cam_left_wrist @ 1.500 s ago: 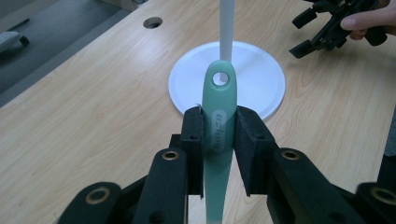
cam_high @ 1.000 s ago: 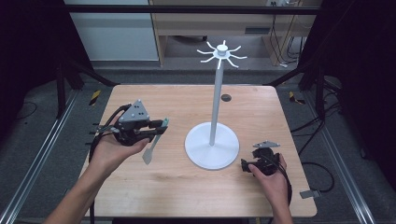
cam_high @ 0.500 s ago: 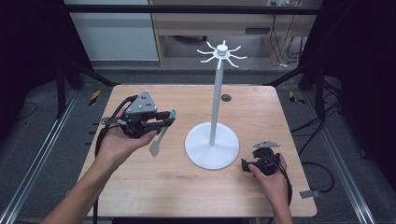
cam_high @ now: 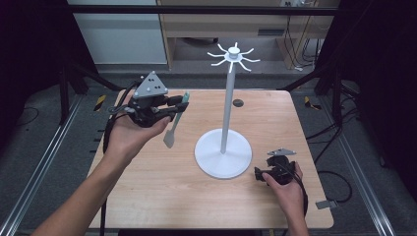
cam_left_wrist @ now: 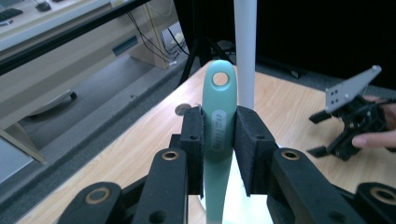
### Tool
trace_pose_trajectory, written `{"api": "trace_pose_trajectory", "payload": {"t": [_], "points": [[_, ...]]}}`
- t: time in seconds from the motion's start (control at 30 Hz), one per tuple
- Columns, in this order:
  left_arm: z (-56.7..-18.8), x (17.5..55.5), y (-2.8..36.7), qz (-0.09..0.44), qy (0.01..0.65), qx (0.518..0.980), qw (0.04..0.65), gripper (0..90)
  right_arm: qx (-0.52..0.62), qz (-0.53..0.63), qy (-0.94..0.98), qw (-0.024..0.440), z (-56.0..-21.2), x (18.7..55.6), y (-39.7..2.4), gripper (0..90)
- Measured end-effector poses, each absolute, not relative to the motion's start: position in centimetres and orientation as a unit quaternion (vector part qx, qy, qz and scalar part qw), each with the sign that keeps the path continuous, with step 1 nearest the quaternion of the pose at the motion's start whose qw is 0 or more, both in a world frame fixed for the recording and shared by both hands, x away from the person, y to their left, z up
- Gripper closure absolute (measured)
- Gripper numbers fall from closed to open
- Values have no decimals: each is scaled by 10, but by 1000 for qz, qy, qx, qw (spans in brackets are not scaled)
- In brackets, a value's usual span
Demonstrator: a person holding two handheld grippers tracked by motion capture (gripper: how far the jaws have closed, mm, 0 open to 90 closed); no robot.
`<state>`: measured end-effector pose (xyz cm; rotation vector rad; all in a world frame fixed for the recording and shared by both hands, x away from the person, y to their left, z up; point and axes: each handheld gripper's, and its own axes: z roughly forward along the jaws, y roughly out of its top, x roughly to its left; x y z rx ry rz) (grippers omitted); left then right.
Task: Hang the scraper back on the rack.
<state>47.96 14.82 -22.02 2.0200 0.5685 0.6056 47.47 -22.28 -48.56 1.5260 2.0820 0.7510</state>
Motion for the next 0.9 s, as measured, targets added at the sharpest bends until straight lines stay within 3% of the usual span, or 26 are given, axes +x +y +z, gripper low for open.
{"api": "trace_pose_trajectory", "payload": {"t": [0.9], "points": [[-186,489,118,265,237,794,494,739,555,284,748,225,-483,474,-225,66]]}}
